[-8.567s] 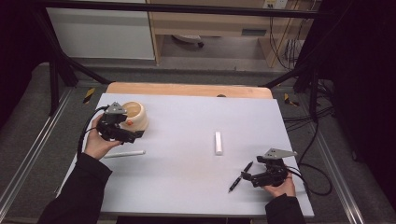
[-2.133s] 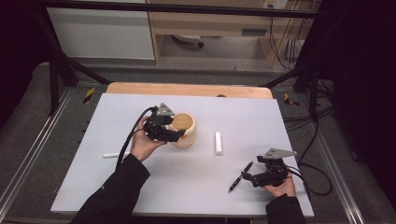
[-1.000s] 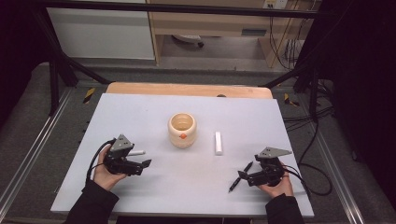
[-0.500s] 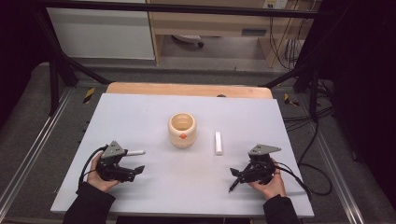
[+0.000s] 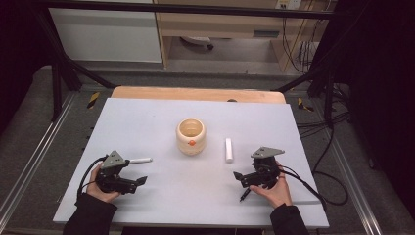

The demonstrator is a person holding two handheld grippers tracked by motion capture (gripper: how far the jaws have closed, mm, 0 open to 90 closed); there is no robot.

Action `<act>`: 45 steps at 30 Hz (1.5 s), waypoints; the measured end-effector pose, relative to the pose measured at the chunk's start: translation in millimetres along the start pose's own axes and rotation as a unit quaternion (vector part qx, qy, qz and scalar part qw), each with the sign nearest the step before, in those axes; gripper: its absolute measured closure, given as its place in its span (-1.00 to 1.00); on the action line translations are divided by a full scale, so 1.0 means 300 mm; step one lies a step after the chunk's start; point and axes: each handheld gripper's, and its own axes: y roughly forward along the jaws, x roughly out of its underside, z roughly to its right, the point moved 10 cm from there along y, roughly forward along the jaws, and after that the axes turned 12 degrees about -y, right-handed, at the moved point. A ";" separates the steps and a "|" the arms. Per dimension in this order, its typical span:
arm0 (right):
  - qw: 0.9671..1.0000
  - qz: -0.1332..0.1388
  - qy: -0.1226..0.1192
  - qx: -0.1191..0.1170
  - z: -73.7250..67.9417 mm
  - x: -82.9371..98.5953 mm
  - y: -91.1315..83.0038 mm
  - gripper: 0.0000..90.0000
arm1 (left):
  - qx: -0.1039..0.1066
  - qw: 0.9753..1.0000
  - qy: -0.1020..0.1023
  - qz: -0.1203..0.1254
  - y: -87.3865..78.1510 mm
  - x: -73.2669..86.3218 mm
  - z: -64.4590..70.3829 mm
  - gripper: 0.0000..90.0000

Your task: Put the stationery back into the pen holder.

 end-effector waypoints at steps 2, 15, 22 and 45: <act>1.000 0.001 0.008 0.000 -0.001 -0.014 0.009 -0.94 | 0.001 1.000 0.000 0.000 -0.004 0.002 -0.002 -0.88; 0.998 -0.034 0.032 0.033 0.018 -0.101 0.112 -0.57 | 0.002 1.000 -0.002 0.001 -0.004 0.009 -0.007 -0.87; 0.996 -0.057 0.046 0.052 0.029 -0.115 0.169 -0.37 | 0.002 1.000 0.000 -0.001 0.000 0.013 -0.009 -0.87; 0.990 -0.085 0.083 0.076 0.027 -0.084 0.229 0.28 | 0.002 1.000 0.000 -0.006 0.004 0.018 -0.008 -0.85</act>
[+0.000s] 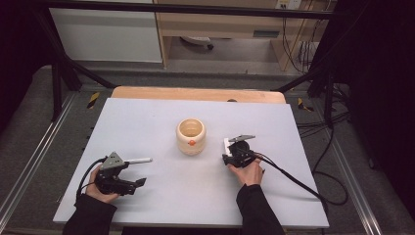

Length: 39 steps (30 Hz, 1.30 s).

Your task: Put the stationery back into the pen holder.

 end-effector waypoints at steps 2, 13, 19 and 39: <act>1.000 -0.001 -0.001 0.005 0.005 0.002 0.000 0.33 | 0.000 1.000 0.000 0.000 0.000 0.000 0.000 -0.85; 1.000 -0.010 -0.010 0.000 0.020 -0.001 -0.010 0.35 | 0.001 1.000 0.001 -0.001 0.000 0.001 0.001 -0.85; 1.000 -0.016 -0.008 -0.002 0.016 0.006 0.004 0.35 | 0.002 1.000 0.002 -0.001 0.000 0.002 0.002 -0.85; 0.999 -0.026 0.020 -0.015 0.018 0.006 -0.010 0.49 | 0.003 1.000 0.006 -0.005 0.003 0.005 0.007 -0.85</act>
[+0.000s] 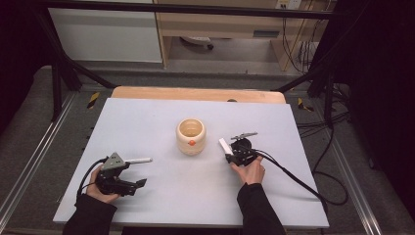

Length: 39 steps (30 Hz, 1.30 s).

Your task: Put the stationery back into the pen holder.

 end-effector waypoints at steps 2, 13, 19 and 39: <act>1.000 0.002 0.002 -0.004 0.000 -0.003 -0.005 0.49 | 0.000 1.000 0.001 0.000 0.000 0.000 0.001 -0.85; 0.999 0.016 -0.011 -0.032 0.000 -0.012 -0.074 0.49 | 0.004 1.000 0.024 -0.011 0.010 0.009 0.018 -0.89; 0.998 0.019 -0.030 -0.056 -0.009 0.013 -0.118 0.49 | 0.004 0.999 0.039 -0.014 0.014 0.013 0.029 -0.90; 0.983 0.031 -0.099 -0.150 -0.132 0.074 -0.219 0.49 | 0.009 0.991 0.129 -0.019 0.049 -0.015 0.123 -0.84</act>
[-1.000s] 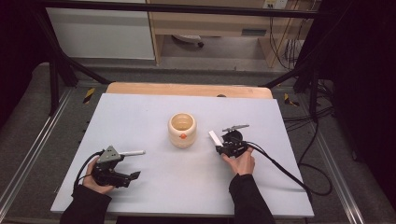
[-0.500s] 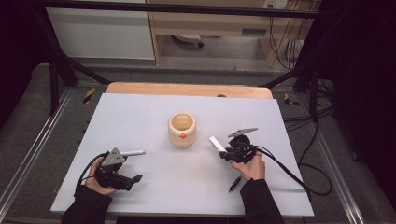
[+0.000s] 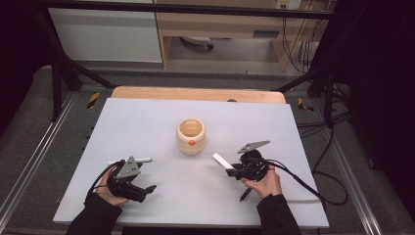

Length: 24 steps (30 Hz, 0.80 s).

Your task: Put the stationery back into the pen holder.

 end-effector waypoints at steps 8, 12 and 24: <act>1.000 0.007 -0.021 -0.017 -0.036 -0.016 0.000 0.49 | -0.004 1.000 0.028 0.003 0.015 -0.028 0.027 -0.84; 0.999 0.010 -0.032 -0.027 -0.056 -0.029 0.002 0.49 | -0.009 0.999 0.051 0.004 0.015 -0.037 0.042 -0.83; 0.997 0.005 -0.051 -0.058 -0.120 -0.052 0.016 0.49 | -0.027 0.991 0.128 0.012 0.032 -0.089 0.089 -0.82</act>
